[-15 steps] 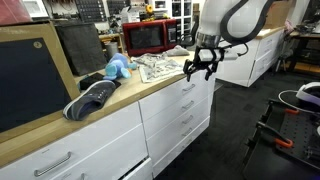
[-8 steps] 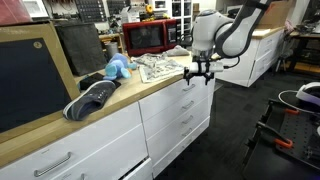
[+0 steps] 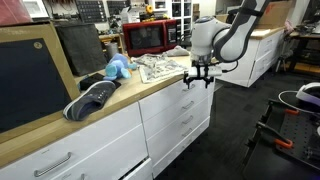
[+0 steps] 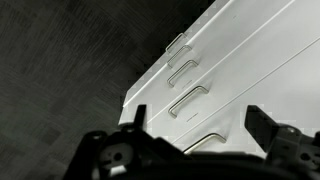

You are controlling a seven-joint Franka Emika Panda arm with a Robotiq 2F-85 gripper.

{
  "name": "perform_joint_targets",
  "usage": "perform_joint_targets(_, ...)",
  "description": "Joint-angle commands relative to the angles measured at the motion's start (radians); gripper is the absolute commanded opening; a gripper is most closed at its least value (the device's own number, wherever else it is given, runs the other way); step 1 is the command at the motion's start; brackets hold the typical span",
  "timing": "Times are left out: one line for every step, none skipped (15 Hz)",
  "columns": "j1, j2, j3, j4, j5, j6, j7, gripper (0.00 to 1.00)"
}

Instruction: Open the topmost drawer on the right

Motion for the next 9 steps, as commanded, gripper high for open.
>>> perform_joint_targets(0.010,0.003,-0.005,0.008,-0.007,-0.005,0.011,1.00)
perform_joint_targets(0.013,0.011,-0.007,0.012,0.001,0.007,0.034,1.00)
perform_joint_targets(-0.003,0.017,0.008,0.009,0.025,0.006,0.024,1.00)
perform_joint_targets(-0.014,0.026,0.013,0.003,0.041,0.021,0.025,1.00)
perform_joint_targets(-0.021,0.040,0.008,0.000,0.054,0.042,0.035,1.00)
perform_joint_targets(-0.030,0.055,0.005,0.000,0.074,0.058,0.039,1.00)
perform_joint_targets(-0.045,0.069,0.006,0.001,0.097,0.072,0.033,1.00)
perform_joint_targets(-0.062,0.085,0.005,0.003,0.122,0.097,0.037,1.00)
perform_joint_targets(-0.022,0.097,-0.040,-0.002,0.228,0.129,-0.022,1.00)
